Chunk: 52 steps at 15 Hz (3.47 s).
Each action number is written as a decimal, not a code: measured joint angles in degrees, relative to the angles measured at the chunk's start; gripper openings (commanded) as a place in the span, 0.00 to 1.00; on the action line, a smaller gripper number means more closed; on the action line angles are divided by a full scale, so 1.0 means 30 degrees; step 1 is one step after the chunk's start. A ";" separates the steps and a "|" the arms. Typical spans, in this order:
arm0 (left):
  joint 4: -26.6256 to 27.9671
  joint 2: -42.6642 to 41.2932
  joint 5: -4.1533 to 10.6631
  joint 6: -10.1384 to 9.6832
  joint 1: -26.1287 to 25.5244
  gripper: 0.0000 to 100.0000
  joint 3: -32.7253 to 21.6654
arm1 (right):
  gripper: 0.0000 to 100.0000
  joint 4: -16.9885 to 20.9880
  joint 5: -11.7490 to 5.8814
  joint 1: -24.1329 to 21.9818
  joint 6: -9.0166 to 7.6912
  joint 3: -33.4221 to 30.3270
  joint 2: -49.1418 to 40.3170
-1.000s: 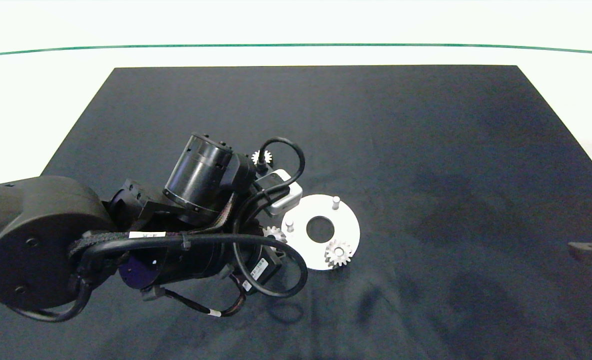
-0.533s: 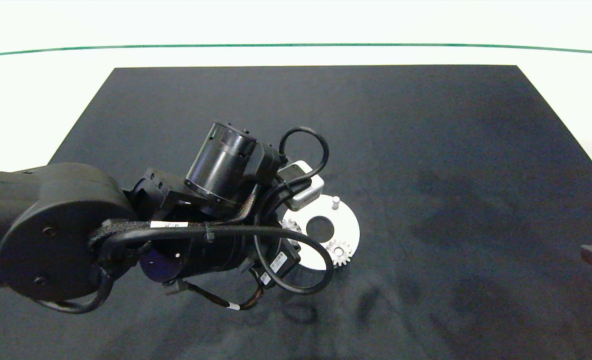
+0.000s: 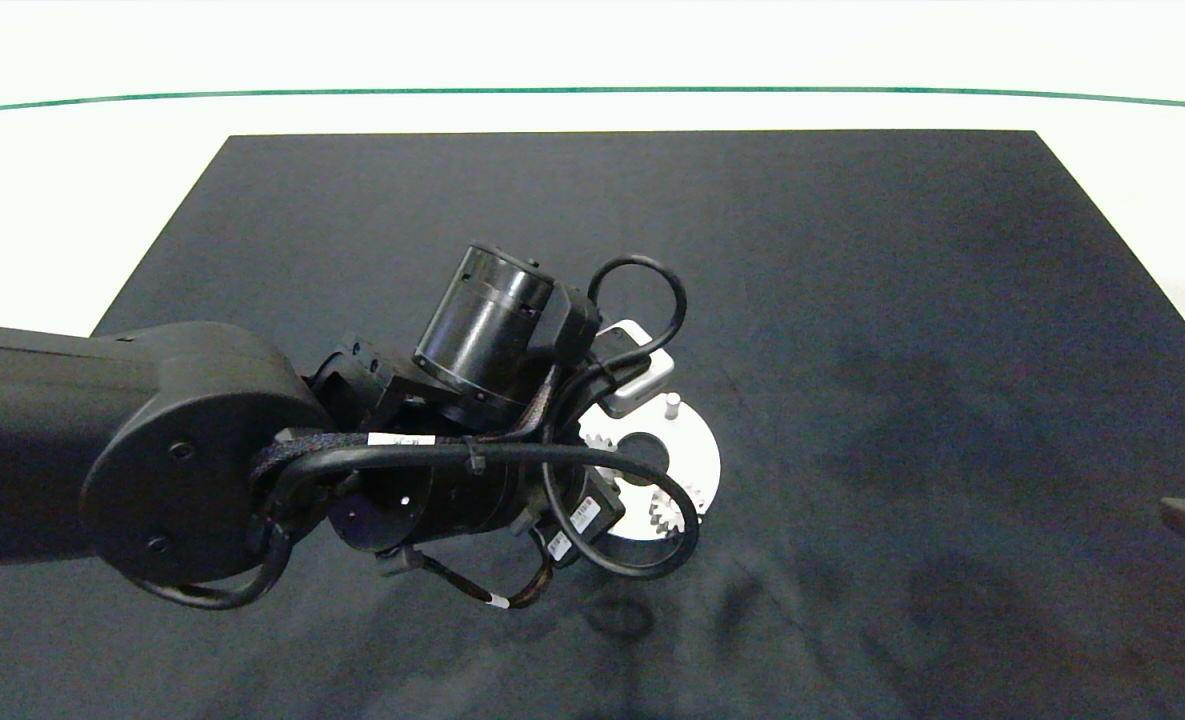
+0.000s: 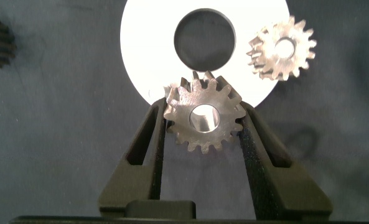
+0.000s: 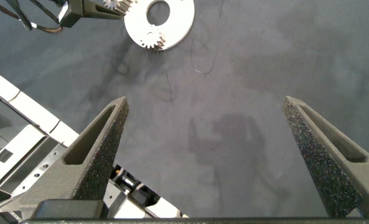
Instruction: Install three planetary gears onto the carrier pins
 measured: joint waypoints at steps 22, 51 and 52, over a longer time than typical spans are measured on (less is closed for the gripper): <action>0.0642 0.1057 0.0866 0.0788 0.1012 0.16 -0.1231 | 1.00 0.0000 0.0240 0.0000 0.0081 0.0236 -0.0008; 0.1130 0.1674 0.1272 0.0756 0.0772 1.00 -0.1755 | 1.00 0.0008 0.0240 -0.0016 0.0183 0.0382 -0.0008; 0.1130 0.1609 0.1272 0.0772 0.0792 1.00 -0.1780 | 1.00 0.0000 0.0240 -0.0016 0.0175 0.0382 -0.0008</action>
